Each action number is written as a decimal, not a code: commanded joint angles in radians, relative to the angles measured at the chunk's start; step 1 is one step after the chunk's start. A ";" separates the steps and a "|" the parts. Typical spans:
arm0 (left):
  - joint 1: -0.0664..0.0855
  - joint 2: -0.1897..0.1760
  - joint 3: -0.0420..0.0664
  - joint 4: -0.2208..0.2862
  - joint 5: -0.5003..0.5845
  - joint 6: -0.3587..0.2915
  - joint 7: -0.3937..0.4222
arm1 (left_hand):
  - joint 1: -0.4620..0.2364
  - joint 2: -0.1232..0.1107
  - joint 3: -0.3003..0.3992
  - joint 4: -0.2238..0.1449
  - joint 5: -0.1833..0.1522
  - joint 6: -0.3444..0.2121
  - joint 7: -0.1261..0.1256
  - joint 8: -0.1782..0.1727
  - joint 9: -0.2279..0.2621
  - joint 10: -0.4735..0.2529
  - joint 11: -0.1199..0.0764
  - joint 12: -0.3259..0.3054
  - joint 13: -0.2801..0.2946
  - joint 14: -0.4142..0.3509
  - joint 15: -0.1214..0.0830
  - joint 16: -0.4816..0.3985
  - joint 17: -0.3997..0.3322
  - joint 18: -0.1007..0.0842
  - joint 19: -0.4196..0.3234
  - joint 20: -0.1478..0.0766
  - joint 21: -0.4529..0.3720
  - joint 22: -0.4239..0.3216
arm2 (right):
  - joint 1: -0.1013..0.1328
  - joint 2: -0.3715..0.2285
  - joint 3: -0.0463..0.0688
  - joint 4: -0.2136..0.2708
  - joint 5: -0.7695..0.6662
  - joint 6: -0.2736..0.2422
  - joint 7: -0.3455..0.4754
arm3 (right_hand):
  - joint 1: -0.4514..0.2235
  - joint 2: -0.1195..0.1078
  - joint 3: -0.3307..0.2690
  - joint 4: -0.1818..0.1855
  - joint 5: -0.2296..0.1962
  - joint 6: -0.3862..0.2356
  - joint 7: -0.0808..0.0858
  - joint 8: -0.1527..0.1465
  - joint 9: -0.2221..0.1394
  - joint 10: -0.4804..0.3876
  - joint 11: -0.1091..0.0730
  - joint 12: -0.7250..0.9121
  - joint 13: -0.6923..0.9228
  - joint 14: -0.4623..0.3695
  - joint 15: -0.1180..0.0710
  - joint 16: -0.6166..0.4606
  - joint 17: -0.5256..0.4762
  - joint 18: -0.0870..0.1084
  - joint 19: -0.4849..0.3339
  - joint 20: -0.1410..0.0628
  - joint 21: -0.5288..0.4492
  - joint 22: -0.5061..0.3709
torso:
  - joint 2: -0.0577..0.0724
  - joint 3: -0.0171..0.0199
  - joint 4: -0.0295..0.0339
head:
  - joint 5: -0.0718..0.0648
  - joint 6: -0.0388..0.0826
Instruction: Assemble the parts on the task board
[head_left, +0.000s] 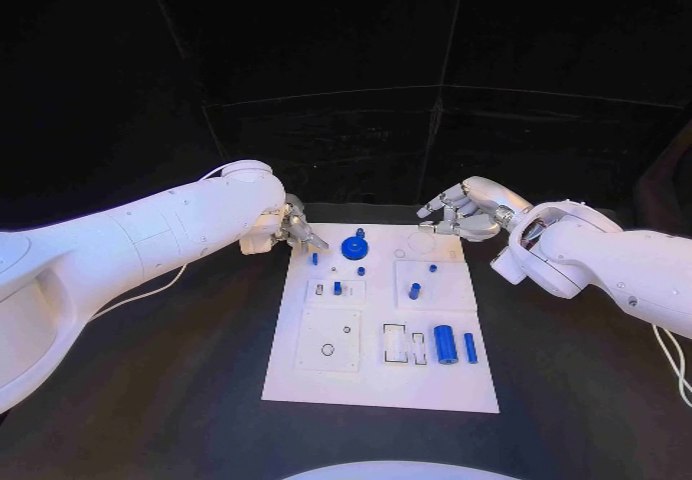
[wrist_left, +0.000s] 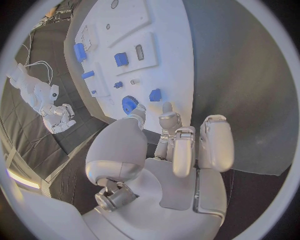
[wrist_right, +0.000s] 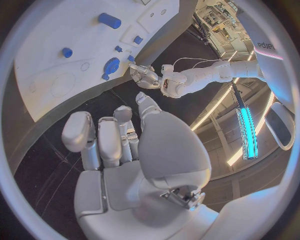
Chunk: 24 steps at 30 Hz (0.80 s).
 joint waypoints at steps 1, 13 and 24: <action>0.001 0.002 0.000 0.000 -0.009 0.030 0.014 | 0.011 0.016 -0.006 -0.003 0.002 0.009 -0.003 -0.004 -0.004 0.006 -0.002 0.007 -0.001 0.105 0.002 0.003 0.263 0.003 0.004 -0.001 0.007 0.002 | 0.002 0.001 0.001 0.000 0.004 0.006 0.011 | 0.003 0.004 -0.004 0.003 0.004 -0.005 -0.002 0.005 0.001 -0.003 0.000 -0.005 -0.001 0.013 -0.001 -0.007 -0.001 0.007 -0.006 0.003 -0.005 0.000 | 0.000 -0.0001 0.0006 | 0.003 -0.001; -0.002 0.006 -0.007 0.005 -0.009 0.050 0.018 | 0.033 0.033 -0.005 -0.010 0.002 0.016 -0.004 -0.003 -0.009 0.008 -0.004 0.009 -0.001 0.105 0.001 0.003 0.263 0.003 0.005 -0.002 0.007 0.004 | 0.002 0.003 0.001 0.000 0.004 0.006 0.011 | 0.002 0.005 -0.004 0.004 0.004 -0.005 -0.002 0.005 0.001 -0.003 0.000 -0.005 -0.002 0.013 -0.001 -0.007 -0.001 0.007 -0.006 0.003 -0.006 -0.001 | 0.001 -0.0001 -0.0005 | 0.001 0.001; -0.004 0.008 -0.009 0.006 -0.009 0.043 0.018 | 0.037 0.037 -0.005 -0.011 0.002 0.018 -0.005 -0.002 -0.011 0.008 -0.004 0.009 -0.002 0.105 0.001 0.003 0.263 0.003 0.005 -0.002 0.007 0.004 | 0.002 0.004 0.001 -0.001 0.005 0.006 0.011 | 0.002 0.005 -0.004 0.004 0.004 -0.005 -0.002 0.005 0.001 -0.003 0.000 -0.005 -0.002 0.013 -0.001 -0.007 -0.001 0.007 -0.006 0.003 -0.006 -0.001 | 0.000 0.0000 0.0003 | 0.004 -0.001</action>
